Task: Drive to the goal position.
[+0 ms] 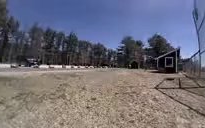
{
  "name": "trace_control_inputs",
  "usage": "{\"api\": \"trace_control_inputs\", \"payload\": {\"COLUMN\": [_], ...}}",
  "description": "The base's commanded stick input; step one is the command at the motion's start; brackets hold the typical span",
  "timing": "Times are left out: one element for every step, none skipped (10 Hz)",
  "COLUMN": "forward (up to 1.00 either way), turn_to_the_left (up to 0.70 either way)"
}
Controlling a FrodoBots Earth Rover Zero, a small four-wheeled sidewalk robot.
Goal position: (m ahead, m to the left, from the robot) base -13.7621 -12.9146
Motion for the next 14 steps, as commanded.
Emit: {"api": "trace_control_inputs", "payload": {"forward": [0.70,0.70,0.70,0.70,0.70,0.70,0.70,0.70,0.70,0.70,0.70,0.70,0.70,0.70], "turn_to_the_left": [0.00,0.00,0.00,0.00,0.00,0.00,0.00,0.00,0.00,0.00,0.00,0.00,0.00,0.00]}}
